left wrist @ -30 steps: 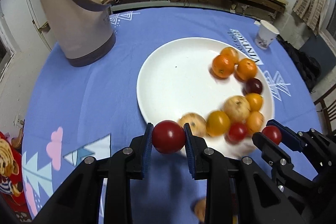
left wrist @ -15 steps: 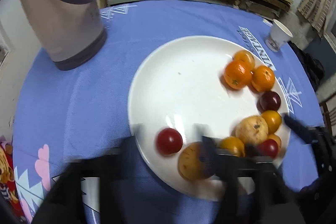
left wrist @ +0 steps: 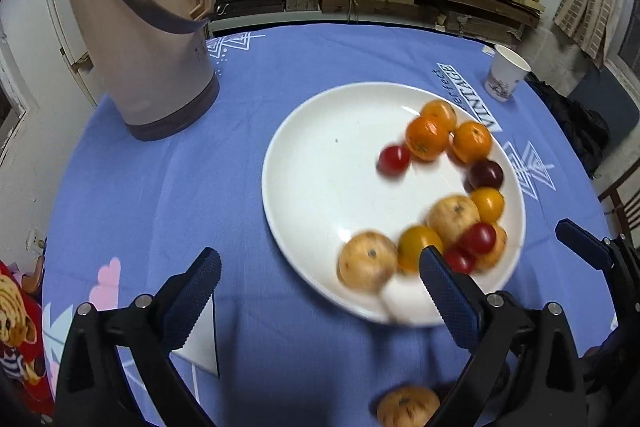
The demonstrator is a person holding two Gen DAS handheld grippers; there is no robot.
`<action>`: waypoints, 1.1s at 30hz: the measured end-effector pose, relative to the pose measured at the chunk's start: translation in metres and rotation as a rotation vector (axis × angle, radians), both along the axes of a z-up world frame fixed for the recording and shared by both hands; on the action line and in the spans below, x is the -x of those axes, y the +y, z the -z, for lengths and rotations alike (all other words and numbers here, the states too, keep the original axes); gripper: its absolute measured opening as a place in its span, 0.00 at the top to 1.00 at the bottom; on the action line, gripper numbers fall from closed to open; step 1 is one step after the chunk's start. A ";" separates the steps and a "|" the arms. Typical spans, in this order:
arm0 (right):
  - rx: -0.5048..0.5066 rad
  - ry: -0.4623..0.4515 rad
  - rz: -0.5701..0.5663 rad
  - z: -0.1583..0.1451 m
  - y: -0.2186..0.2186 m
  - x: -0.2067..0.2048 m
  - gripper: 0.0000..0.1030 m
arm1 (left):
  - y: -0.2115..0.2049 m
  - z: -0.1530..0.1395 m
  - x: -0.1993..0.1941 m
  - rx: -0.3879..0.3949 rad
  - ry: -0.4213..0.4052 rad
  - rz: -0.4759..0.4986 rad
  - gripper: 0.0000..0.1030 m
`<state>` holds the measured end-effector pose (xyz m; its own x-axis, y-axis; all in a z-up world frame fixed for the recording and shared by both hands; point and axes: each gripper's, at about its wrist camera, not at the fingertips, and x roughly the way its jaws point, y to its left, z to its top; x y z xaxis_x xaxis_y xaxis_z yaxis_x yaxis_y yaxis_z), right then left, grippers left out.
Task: Organize fruits
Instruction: 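Open both tools to drop the cherry tomatoes onto the plate, then close the left tool around a dark brown round fruit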
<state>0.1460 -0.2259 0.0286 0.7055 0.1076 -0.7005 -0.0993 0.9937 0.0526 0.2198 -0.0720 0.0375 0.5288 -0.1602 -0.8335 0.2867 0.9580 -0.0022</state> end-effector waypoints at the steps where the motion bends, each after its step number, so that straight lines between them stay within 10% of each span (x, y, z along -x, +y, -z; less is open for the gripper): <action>1: -0.002 0.003 0.005 0.000 -0.002 0.009 0.16 | 0.000 0.000 0.005 -0.006 0.000 0.003 0.03; 17: -0.053 0.045 0.047 0.024 -0.013 0.129 0.04 | 0.012 0.037 0.140 -0.022 0.081 0.084 0.03; 33: -0.045 0.097 0.009 0.046 -0.005 0.180 0.04 | 0.021 0.054 0.149 0.056 0.172 0.013 0.03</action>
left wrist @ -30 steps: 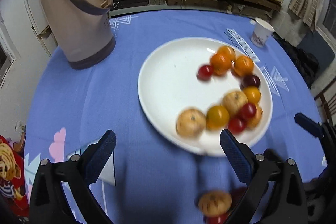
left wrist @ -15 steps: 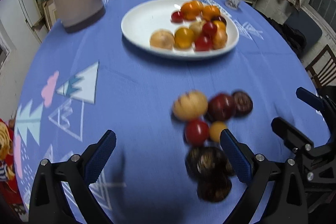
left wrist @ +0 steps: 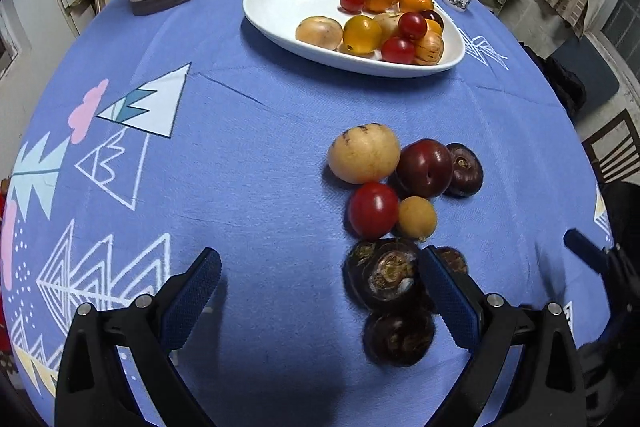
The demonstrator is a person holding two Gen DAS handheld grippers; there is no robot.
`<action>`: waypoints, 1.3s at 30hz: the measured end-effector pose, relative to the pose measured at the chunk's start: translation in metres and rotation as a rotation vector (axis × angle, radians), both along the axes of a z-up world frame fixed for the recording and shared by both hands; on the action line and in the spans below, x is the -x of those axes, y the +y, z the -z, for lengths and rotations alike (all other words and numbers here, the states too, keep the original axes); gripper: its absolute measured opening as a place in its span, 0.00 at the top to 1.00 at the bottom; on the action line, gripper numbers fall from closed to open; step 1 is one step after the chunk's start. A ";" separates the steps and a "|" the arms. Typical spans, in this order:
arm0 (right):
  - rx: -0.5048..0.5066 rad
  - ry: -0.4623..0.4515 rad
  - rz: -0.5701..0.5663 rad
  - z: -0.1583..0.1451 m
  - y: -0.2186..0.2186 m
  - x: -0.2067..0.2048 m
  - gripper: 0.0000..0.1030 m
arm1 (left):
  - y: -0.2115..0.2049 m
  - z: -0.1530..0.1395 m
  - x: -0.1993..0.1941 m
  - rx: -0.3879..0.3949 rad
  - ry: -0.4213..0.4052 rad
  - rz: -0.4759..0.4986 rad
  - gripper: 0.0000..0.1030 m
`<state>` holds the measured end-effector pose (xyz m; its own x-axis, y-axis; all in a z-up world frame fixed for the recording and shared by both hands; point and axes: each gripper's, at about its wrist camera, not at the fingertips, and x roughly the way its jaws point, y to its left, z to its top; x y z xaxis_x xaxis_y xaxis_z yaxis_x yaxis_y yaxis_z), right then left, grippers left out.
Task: Organize fruits
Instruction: 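Close the left tool around a dark brown round fruit, then close the right tool around another dark brown round fruit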
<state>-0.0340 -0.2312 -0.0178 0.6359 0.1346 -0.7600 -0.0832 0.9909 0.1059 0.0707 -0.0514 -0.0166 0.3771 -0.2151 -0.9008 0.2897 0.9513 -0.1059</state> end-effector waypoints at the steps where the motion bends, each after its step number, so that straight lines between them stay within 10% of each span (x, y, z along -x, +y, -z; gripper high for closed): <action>1: -0.001 0.000 -0.001 0.000 0.000 0.000 0.04 | -0.003 0.000 0.000 0.004 0.001 0.004 0.03; 10: 0.010 -0.003 0.010 0.000 -0.002 -0.002 0.04 | -0.017 0.015 -0.005 -0.011 0.054 0.019 0.10; 14: 0.009 0.001 0.005 0.001 -0.002 -0.004 0.04 | -0.016 0.016 -0.005 0.025 0.078 0.038 0.53; 39: 0.044 0.072 0.002 0.020 0.061 -0.051 0.12 | 0.046 0.024 0.016 -0.054 -0.012 0.027 0.53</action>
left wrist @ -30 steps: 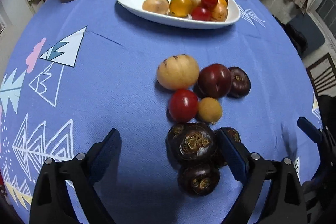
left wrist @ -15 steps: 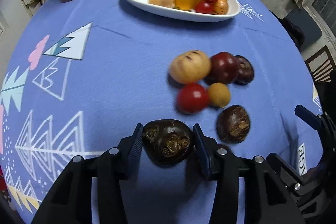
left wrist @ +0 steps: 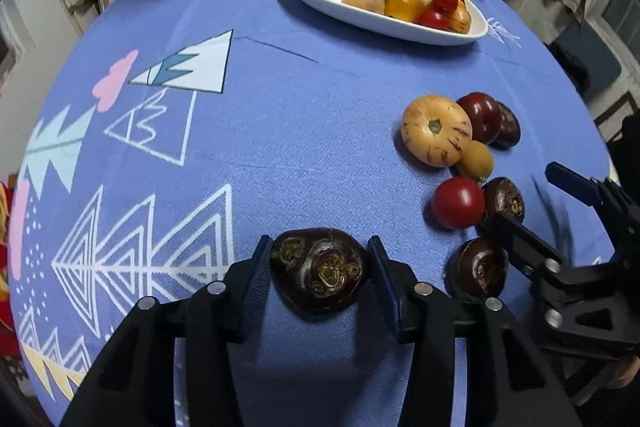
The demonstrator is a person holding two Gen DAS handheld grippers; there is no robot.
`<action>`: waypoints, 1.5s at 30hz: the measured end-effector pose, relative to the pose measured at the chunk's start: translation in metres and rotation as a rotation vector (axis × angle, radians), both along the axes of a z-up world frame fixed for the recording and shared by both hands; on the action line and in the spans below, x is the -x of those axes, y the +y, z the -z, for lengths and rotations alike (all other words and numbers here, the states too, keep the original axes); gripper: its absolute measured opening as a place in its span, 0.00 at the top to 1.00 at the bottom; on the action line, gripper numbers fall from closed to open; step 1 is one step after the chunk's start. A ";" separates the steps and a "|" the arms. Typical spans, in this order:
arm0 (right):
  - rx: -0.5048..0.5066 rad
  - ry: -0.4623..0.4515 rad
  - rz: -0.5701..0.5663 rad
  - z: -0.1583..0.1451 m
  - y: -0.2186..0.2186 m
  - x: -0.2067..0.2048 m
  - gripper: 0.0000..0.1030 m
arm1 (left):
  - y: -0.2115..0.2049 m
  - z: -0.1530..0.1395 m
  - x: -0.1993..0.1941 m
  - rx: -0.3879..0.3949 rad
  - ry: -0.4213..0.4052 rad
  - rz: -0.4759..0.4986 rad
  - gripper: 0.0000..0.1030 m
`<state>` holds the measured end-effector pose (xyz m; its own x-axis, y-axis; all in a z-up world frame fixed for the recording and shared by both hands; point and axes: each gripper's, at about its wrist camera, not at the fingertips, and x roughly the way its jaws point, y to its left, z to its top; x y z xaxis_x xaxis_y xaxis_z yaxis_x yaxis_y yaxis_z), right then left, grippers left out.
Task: Organize fruits
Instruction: 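Close the right tool around another dark brown round fruit, then carry the dark fruit in the left tool while the right tool carries its dark fruit to the plate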
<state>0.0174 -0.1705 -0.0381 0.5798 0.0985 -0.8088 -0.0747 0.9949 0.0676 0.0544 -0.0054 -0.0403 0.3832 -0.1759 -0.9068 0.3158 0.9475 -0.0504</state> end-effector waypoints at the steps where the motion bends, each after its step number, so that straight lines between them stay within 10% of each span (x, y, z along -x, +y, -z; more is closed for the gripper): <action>1: -0.012 -0.001 0.005 0.001 -0.001 0.000 0.15 | 0.000 0.000 0.000 -0.001 -0.005 0.001 0.53; 9: 0.035 0.036 0.020 0.007 0.003 0.001 0.59 | -0.003 0.001 -0.002 0.010 -0.014 0.006 0.52; 29: -0.042 -0.112 -0.001 -0.053 -0.030 -0.003 0.59 | 0.000 -0.036 -0.009 0.013 -0.086 0.027 0.53; 45: -0.029 -0.175 -0.030 -0.084 -0.029 -0.092 0.59 | -0.047 -0.075 -0.109 0.054 -0.082 0.023 0.53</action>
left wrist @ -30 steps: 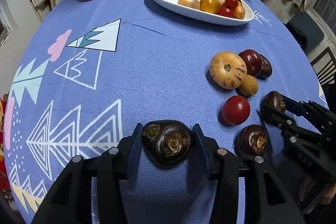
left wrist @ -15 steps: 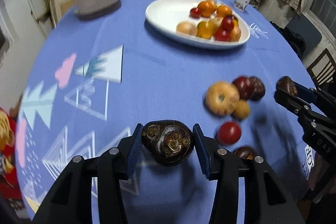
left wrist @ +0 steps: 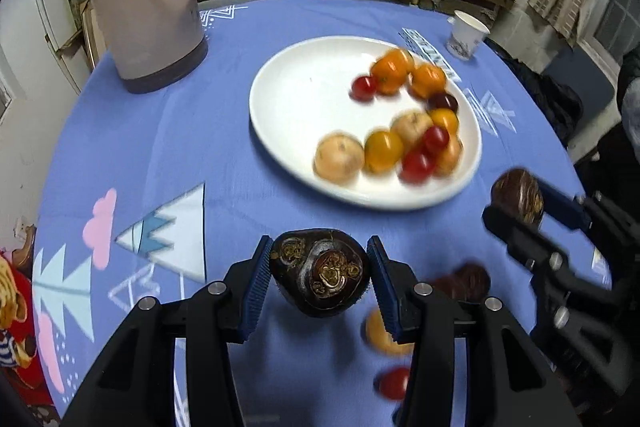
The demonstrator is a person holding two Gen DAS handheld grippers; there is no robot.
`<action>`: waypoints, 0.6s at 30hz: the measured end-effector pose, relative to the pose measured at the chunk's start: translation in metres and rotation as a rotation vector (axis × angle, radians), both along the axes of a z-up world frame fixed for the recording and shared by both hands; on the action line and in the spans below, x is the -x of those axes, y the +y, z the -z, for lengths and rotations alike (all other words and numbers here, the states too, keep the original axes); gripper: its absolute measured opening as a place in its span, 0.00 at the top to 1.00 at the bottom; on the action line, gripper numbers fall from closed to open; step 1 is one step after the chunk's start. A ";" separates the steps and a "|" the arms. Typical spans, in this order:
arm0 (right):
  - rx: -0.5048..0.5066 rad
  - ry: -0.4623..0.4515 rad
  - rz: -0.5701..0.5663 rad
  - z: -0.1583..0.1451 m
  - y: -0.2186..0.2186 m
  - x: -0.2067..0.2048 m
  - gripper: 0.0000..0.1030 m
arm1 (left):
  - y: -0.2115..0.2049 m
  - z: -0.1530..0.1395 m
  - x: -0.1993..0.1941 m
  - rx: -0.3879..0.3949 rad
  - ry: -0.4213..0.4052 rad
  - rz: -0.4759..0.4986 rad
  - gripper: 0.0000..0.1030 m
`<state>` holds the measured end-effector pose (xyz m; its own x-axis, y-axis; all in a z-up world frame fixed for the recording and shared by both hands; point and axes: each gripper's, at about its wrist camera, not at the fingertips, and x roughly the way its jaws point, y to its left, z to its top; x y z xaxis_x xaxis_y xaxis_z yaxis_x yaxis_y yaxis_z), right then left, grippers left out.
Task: Organize fruits
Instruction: 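Carry the dark fruit in the left tool while the right tool carries its dark fruit to the plate, then open both tools to release the dark fruits onto the plate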
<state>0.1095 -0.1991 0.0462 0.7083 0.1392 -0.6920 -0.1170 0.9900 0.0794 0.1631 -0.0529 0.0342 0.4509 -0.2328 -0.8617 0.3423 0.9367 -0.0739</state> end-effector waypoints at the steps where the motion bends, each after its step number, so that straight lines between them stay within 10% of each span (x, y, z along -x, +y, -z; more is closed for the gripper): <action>1: 0.003 0.004 0.004 0.001 -0.001 -0.011 0.59 | -0.002 -0.002 -0.010 0.010 0.003 -0.005 0.53; 18: 0.053 0.058 0.005 0.032 -0.001 -0.101 0.59 | -0.033 0.016 -0.111 0.026 0.057 -0.029 0.53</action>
<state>0.2106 -0.2002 0.0147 0.6677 0.0981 -0.7379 -0.1091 0.9935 0.0334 0.2743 -0.0862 0.0186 0.4079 -0.2430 -0.8801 0.3093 0.9437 -0.1172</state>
